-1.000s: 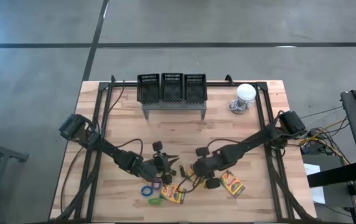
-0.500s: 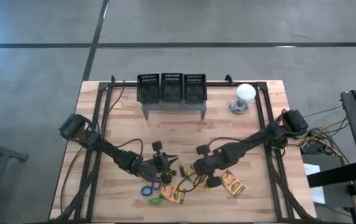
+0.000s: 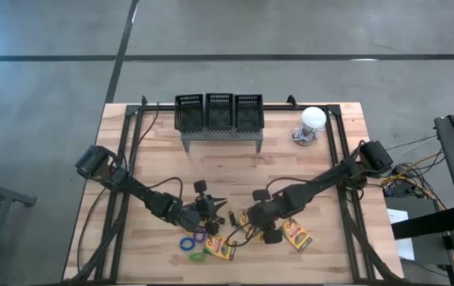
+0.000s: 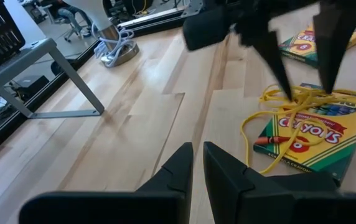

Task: Pick & Place Office Desk Supplies
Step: Put the yellow rubber band into the right black basket on the shelf

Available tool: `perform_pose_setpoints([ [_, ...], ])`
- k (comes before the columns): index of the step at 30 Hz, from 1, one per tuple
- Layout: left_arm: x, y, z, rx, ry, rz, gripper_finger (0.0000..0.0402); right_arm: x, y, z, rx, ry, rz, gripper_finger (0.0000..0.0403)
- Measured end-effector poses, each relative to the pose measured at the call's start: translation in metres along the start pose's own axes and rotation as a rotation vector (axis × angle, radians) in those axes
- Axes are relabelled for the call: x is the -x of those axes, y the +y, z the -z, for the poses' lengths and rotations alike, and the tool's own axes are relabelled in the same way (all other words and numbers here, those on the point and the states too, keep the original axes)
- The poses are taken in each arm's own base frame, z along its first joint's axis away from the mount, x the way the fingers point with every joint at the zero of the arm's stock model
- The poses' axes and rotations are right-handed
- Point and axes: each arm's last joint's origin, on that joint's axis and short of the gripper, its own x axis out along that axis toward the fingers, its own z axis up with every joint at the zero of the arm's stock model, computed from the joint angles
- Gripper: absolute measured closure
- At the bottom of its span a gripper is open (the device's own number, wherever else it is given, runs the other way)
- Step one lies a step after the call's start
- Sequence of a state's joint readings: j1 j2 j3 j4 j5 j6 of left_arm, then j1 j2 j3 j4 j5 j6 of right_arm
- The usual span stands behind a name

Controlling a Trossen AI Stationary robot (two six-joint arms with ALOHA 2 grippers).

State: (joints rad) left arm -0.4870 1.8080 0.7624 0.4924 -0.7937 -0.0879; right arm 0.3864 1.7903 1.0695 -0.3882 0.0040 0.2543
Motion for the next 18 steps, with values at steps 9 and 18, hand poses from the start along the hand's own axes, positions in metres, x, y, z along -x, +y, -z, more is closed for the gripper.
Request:
perform_pose_setpoints([
  [9,-0.001,0.001,0.003,0.010,0.015,-0.005,0.0360,-0.004,-0.004,0.002,-0.014,-0.009,0.102,0.0309],
  [18,-0.001,0.002,0.003,0.011,0.018,-0.006,0.0360,0.021,-0.004,-0.009,0.022,-0.084,0.206,0.0393],
])
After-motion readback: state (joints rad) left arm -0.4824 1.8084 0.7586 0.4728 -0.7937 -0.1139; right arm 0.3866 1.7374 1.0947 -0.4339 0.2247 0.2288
